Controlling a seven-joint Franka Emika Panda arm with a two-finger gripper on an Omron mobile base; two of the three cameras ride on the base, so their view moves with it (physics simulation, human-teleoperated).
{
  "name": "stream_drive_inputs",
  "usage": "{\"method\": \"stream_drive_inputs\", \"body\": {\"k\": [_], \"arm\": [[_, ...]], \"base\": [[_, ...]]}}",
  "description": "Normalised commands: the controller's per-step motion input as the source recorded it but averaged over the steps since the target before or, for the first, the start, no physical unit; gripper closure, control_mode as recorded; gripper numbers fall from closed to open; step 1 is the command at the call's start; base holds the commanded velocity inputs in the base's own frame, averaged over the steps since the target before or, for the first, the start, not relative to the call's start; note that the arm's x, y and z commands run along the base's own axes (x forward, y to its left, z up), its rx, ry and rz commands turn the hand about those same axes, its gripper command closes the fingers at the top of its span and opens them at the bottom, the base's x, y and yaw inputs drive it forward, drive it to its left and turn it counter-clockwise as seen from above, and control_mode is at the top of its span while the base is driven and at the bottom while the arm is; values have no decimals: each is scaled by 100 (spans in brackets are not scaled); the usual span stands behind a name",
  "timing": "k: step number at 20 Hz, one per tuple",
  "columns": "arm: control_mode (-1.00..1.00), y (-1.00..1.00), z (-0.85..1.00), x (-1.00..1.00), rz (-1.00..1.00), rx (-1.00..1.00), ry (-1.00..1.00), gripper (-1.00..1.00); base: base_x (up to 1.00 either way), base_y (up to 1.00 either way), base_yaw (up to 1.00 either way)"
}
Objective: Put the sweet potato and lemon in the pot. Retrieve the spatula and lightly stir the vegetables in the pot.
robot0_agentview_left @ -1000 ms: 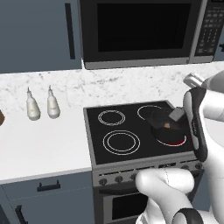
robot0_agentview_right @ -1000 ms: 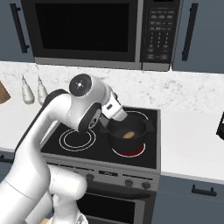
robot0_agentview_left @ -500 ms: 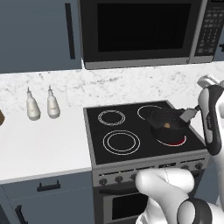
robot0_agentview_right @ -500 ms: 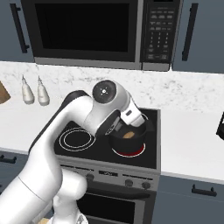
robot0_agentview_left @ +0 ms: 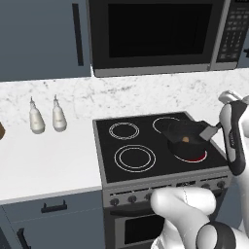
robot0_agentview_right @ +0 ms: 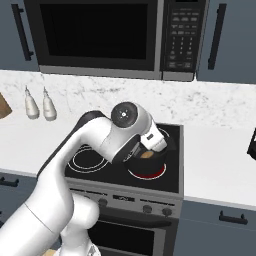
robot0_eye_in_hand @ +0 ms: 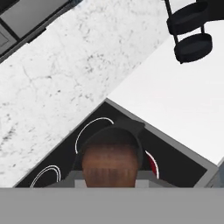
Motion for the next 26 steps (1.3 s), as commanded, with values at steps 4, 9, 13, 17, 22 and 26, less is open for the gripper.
{"method": "stream_drive_inputs", "body": {"k": [4,9,13,17,22,26], "arm": [[-100,4,-30,44,0,-3,-1,100],[-100,1,-23,58,4,-3,0,100],[-100,0,-20,33,7,-6,0,100],[-100,0,-21,21,8,-12,0,100],[-100,0,-12,23,8,-14,7,100],[-100,0,-12,38,10,-8,21,100]], "base": [[0,0,0],[0,0,0],[0,0,0],[0,0,0],[0,0,0],[0,0,0]]}}
